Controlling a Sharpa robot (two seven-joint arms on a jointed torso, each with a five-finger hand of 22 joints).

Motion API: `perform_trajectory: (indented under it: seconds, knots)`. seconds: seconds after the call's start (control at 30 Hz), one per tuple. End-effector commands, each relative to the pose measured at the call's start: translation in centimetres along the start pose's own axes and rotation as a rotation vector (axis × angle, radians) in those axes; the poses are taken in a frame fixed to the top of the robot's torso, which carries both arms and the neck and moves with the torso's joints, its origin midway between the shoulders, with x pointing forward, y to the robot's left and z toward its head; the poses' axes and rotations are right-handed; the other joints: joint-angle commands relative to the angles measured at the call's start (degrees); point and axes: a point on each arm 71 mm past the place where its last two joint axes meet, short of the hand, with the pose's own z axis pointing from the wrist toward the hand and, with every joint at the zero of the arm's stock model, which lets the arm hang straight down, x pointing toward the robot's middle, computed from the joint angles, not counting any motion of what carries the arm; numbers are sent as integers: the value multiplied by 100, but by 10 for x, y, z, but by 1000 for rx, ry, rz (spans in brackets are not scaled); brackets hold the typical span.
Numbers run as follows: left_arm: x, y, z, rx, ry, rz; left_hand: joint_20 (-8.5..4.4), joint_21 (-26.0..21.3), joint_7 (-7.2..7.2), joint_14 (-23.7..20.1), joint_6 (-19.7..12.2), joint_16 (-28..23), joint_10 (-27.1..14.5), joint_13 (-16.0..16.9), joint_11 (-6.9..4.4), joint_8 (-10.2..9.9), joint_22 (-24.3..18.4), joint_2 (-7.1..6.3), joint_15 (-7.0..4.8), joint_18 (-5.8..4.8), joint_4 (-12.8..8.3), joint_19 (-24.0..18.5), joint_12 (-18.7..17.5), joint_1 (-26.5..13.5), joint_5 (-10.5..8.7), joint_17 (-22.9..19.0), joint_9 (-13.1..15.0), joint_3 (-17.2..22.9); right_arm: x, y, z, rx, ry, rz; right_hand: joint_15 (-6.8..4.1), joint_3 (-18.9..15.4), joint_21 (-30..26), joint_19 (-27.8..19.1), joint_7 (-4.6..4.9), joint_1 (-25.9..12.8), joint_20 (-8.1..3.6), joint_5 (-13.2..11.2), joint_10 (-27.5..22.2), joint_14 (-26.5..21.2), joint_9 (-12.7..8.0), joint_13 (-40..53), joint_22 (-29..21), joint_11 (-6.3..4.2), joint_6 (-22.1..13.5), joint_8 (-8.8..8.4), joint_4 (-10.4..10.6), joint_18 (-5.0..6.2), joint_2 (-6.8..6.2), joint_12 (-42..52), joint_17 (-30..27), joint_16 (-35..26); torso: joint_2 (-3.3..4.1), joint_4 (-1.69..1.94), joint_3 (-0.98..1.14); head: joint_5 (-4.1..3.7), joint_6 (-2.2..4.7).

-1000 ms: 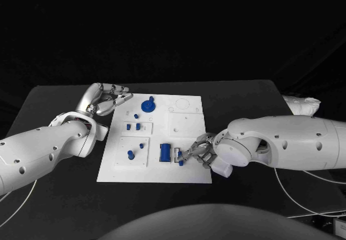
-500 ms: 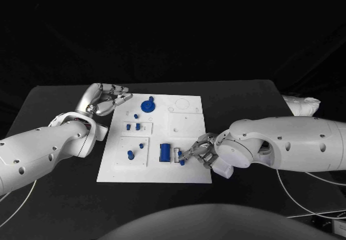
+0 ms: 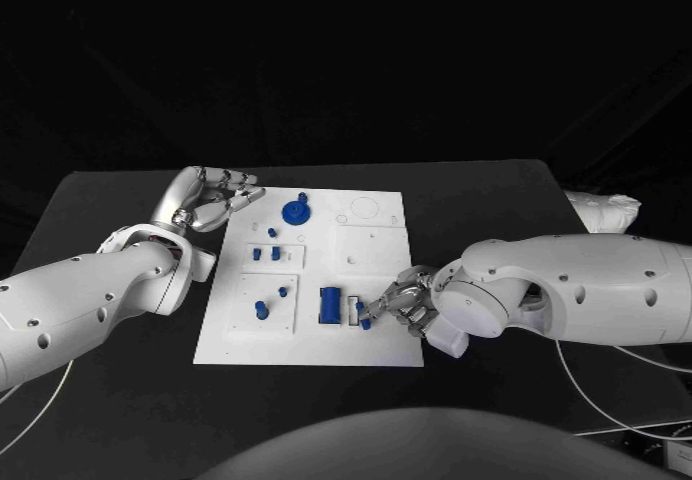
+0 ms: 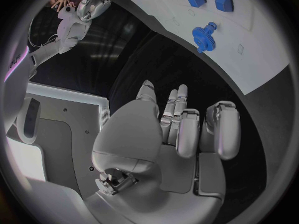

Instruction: Assemble the parts on the task board

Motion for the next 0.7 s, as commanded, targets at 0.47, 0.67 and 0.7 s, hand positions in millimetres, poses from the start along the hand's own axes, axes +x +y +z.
perform_trajectory:
  seconds: [0.47,0.67,0.7]
  knots:
    - [2,-1,0,8,15,-7,12,-34,-16,457,-1,-25,9,-8,0,-17,1275,64,5,0,2,193,12,18,20,996,1,-54,-4,-5,-2,8,-9,-6,40,35,26,611,-8,57,40,46,611,597,2,1508,1510,52,4,-27,-14,-38,-18,16,1510,23,-3,0,1,-10,0]
    - [2,-1,0,8,15,-7,12,-34,-16,457,-1,-25,9,-8,0,-17,1275,64,5,0,2,193,12,18,20,996,1,-54,-4,-6,-3,14,-2,-8,42,36,26,611,-3,53,41,45,611,597,-1,1508,1510,57,-4,-36,-13,-38,-19,16,1510,23,-1,0,-4,-16,0]
    - [2,-1,0,8,15,-7,12,-34,-16,457,-1,-25,9,-8,0,-17,1275,64,5,0,2,193,12,18,20,996,1,-54,-4,-7,-3,16,-1,-8,42,36,26,611,-3,53,41,45,611,597,-1,1508,1510,57,-4,-36,-13,-38,-19,16,1510,23,-1,0,-4,-15,0]
